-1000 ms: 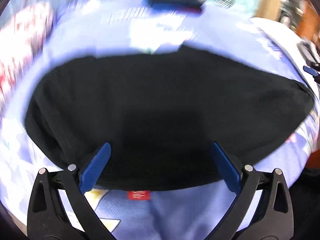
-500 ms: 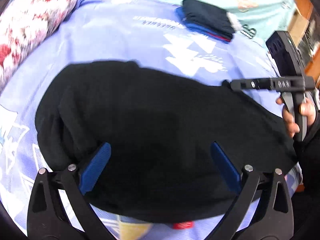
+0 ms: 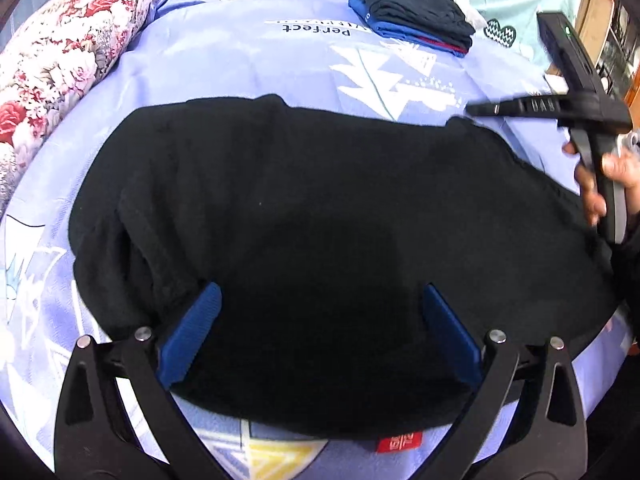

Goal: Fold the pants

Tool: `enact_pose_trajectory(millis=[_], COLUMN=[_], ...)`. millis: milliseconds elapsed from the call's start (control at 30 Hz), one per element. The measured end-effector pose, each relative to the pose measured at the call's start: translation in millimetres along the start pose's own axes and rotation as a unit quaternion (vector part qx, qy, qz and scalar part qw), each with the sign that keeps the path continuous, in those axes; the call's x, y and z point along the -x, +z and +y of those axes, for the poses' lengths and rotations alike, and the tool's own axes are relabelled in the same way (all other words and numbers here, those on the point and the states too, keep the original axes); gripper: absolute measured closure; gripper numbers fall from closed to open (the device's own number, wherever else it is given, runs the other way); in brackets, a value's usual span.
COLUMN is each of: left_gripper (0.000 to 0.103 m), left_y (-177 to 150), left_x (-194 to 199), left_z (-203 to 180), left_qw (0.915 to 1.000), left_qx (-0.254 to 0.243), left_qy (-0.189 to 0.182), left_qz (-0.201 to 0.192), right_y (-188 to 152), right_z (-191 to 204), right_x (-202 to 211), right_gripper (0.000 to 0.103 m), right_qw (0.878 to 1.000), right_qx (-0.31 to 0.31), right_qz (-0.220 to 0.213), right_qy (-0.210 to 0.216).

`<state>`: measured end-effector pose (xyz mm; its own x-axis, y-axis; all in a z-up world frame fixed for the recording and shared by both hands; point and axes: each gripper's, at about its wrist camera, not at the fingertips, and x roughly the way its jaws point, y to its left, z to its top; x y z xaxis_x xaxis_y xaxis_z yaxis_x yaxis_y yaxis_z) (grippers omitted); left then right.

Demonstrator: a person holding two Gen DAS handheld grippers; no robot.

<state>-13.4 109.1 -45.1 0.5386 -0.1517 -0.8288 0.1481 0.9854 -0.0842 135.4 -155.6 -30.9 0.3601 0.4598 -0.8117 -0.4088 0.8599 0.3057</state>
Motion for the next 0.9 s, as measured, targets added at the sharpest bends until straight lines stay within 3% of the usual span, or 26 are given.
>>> enact_pose_trajectory(millis=[67,133,200,267,300,367,433,533,600,667,733,767,833,900], left_gripper=[0.002,0.002,0.002,0.002,0.002,0.002,0.002,0.002,0.002,0.002,0.002,0.002,0.002,0.002], left_y=[-1,-5,-12,-18,-22,-22,-20,-20,-18,-13,-4,-1,6,10], left_x=[8,23,34,26,15,12,16,27,39,47,48,46,36,31], left_z=[1,0,-9,-17,-15,-7,-7,-11,-17,-20,-25,-27,-34,-42], left_qw=[1.0000,0.9997,0.9993,0.9987,0.9985,0.9995,0.9994,0.9999,0.9999,0.9992,0.9986,0.9985,0.9988,0.9991], left_qx=[0.005,0.009,-0.016,-0.041,-0.041,-0.017,-0.010,-0.009,-0.009,-0.005,0.001,0.003,0.007,0.005], left_qy=[0.002,-0.003,0.000,0.029,0.037,0.024,0.028,0.010,-0.007,-0.021,-0.030,-0.033,-0.033,-0.029], left_qz=[-0.006,-0.022,-0.033,-0.013,0.008,0.012,0.017,0.011,-0.011,-0.033,-0.045,-0.044,-0.035,-0.030], right_y=[0,-6,-23,-47,-55,-79,-90,-110,-134,-167,-196,-216,-240,-256], right_z=[-11,-18,-10,2,5,-4,-13,-28,-42,-77,-112,-141,-179,-212], right_x=[22,46,65,67,61,32,36,91,140,197,234,257,282,292], right_gripper=[0.083,0.083,0.083,0.077,0.075,0.077,0.082,0.076,0.057,0.040,0.040,0.040,0.040,0.040], right_qw=[0.998,0.997,0.998,0.998,0.998,0.995,0.995,0.990,0.983,0.966,0.947,0.932,0.914,0.911], right_qx=[-0.028,-0.053,-0.049,-0.043,-0.047,-0.075,-0.089,-0.136,-0.149,-0.181,-0.215,-0.242,-0.272,-0.278], right_qz=[-0.042,-0.049,-0.036,-0.007,0.008,0.061,0.033,-0.044,-0.100,-0.145,-0.154,-0.146,-0.124,-0.083], right_qy=[-0.048,-0.020,0.026,0.051,0.043,0.009,-0.004,0.011,-0.032,-0.110,-0.180,-0.227,-0.275,-0.294])
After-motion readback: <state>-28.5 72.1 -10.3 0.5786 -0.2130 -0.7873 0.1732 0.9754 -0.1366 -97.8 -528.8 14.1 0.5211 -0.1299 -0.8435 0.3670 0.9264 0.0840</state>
